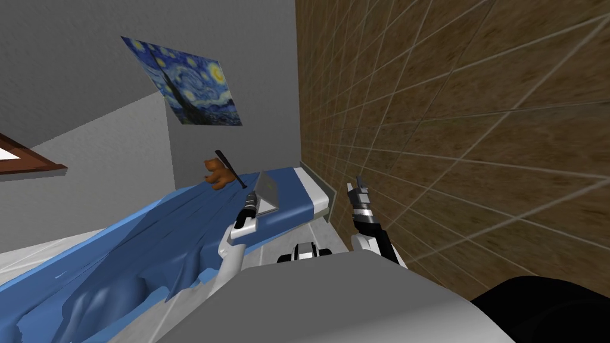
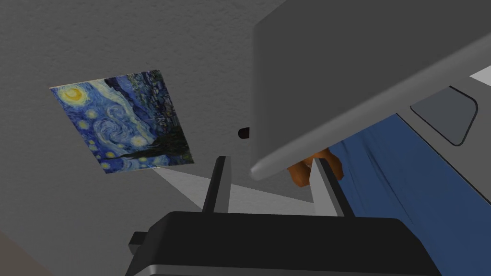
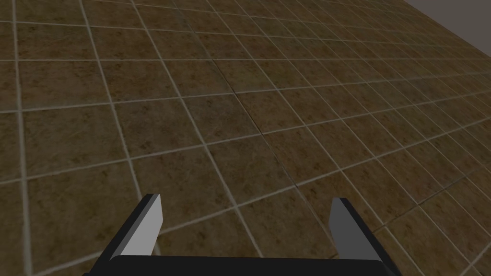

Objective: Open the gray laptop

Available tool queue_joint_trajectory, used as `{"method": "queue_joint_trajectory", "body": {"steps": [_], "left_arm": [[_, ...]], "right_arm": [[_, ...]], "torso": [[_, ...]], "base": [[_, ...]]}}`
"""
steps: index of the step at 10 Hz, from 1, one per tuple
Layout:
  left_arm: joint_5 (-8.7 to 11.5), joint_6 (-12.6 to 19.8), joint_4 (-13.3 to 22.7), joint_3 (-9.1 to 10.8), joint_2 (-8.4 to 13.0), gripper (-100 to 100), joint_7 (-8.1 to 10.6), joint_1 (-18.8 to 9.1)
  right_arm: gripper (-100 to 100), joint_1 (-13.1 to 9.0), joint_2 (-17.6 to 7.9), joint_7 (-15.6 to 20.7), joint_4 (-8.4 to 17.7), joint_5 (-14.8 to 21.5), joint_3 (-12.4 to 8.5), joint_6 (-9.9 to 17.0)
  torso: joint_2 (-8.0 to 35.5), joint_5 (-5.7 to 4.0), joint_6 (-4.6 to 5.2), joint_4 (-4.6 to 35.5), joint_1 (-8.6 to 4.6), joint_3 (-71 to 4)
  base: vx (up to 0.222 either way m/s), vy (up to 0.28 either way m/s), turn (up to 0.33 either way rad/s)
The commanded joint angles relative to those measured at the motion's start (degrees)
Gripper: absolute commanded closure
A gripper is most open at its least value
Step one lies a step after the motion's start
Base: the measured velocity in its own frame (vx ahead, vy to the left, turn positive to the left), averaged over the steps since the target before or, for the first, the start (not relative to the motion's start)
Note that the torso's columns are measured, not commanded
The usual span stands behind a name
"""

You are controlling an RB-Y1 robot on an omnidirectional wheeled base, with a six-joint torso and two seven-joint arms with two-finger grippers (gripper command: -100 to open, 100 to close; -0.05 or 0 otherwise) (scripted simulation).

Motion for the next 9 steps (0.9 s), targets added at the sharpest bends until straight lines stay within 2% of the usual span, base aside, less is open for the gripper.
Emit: {"method": "queue_joint_trajectory", "body": {"steps": [1, 7, 8, 9], "left_arm": [[2.41, -3.58, 3.69, -0.11, -1.63, 100, 2.12, -0.21], [8.85, -12.27, 10.93, -0.45, -5.90, 100, 7.53, 0.73], [8.08, -11.23, 10.25, -0.32, -5.57, 100, 6.77, 0.66], [9.57, -14.20, 12.70, -0.94, -5.61, 100, 8.40, 1.15]], "right_arm": [[0, 0.00, 0.00, 0.00, 0.00, 0.00, 0.00, 0.00], [0, 0.00, 0.00, 0.00, 0.00, 0.00, 0.00, 0.00], [0, 0.00, 0.00, 0.00, 0.00, 0.00, 0.00, 0.00], [0, 0.00, 0.01, 0.00, 0.00, 0.00, 0.01, 0.00]], "torso": [[-0.03, 0.02, 0.01, -0.03, 0.01, -0.01], [0.06, -0.04, -0.14, 0.11, 0.16, 0.03], [0.14, -0.09, -0.15, 0.17, 0.01, 0.08], [0.24, -0.20, -0.16, 0.23, -0.28, 0.14]], "base": [[-0.025, 0.126, 0.006], [-0.007, 0.154, 0.008], [0.001, 0.061, 0.001], [0.007, 0.063, -0.037]]}}
